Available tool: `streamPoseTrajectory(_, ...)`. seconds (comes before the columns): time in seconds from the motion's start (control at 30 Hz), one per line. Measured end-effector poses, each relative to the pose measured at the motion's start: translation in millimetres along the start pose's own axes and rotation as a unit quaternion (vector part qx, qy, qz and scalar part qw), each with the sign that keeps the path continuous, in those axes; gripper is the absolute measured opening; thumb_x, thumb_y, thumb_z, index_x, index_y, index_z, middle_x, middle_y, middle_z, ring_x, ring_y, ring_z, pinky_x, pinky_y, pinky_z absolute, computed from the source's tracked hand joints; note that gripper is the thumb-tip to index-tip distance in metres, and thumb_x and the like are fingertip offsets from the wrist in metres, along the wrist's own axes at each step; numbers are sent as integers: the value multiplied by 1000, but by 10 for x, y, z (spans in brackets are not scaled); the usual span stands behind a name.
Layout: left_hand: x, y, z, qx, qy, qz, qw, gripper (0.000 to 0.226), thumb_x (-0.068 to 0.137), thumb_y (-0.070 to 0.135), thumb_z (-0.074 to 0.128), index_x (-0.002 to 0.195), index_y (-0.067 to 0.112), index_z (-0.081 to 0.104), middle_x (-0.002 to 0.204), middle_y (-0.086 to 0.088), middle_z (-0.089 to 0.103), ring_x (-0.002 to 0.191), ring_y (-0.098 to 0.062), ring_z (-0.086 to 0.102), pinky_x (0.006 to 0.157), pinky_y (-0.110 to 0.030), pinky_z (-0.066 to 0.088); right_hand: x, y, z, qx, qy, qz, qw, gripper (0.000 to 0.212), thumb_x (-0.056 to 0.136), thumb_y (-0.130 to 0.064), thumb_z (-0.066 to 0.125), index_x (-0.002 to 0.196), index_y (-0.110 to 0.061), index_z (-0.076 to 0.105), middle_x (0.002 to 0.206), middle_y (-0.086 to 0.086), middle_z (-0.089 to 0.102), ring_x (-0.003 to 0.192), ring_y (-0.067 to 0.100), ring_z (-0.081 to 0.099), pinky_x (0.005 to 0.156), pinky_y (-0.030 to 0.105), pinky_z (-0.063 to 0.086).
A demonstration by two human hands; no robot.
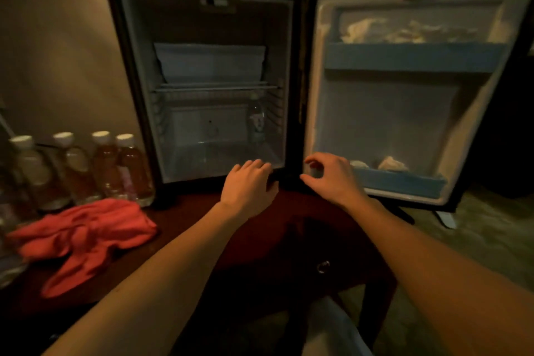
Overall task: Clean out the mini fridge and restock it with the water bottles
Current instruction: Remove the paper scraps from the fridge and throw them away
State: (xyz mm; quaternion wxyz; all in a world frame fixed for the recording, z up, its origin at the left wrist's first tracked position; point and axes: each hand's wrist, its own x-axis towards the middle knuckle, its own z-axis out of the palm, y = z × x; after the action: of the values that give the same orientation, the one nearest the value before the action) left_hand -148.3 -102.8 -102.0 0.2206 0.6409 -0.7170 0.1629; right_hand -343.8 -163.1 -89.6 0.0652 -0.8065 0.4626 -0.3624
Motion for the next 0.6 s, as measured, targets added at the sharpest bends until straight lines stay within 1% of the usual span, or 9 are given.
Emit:
streamPoseTrajectory(0.03,20,-128,-35,1,-6,-11,1000,31,91,43,51,110,21,59,110,2,60,108,-21,56,86,-34,41,106,-109,82,10,-7,-6,1000,34,74,-28,78,106,-18,69,100,4,70,93,19,65,83,26,46)
streamPoseTrajectory(0.1,65,-354,-73,1,-22,-37,999,34,91,44,52,115,20,57,114,1,59,111,-22,56,87,-35,43,314,-292,246,25,-25,-15,999,35,76,-28,77,108,-18,67,102,4,69,96,19,64,85,29,49)
streamPoseTrajectory(0.17,108,-550,-65,1,-41,-63,997,37,90,44,52,120,21,56,118,0,58,113,-23,55,87,-37,43,532,-419,403,23,-39,-22,999,38,76,-33,76,111,-21,65,106,1,68,100,19,63,87,35,51)
streamPoseTrajectory(0.23,158,-727,-27,2,-54,-81,995,37,89,43,52,119,23,55,119,0,57,114,-24,55,86,-38,43,751,-506,540,11,-52,-19,998,43,76,-37,75,115,-24,63,112,-1,67,105,19,62,89,37,51)
streamPoseTrajectory(0.33,266,-960,78,0,-65,-103,993,35,88,42,53,116,22,54,121,0,55,113,-26,56,86,-39,43,1082,-552,715,-3,-68,3,998,51,77,-38,74,123,-23,59,121,0,64,110,20,60,91,35,51)
streamPoseTrajectory(0.43,444,-1136,205,-7,-78,-122,989,38,88,44,53,117,20,53,120,-2,55,112,-27,56,86,-39,42,1393,-509,876,4,-76,24,997,56,77,-34,75,127,-19,57,125,5,63,112,23,60,92,32,50)
streamPoseTrajectory(0.53,653,-1287,366,-22,-90,-147,985,45,89,49,52,125,23,50,126,-4,57,114,-28,58,90,-40,44,1706,-420,1061,33,-84,48,995,55,77,-31,75,128,-15,57,124,9,64,113,25,60,91,28,47)
streamPoseTrajectory(0.6,802,-1416,478,-36,-104,-166,980,50,90,51,52,133,26,47,132,-6,56,117,-28,57,91,-39,46,1930,-352,1198,21,-99,69,992,55,79,-33,72,129,-17,55,125,10,63,114,27,60,91,28,47)
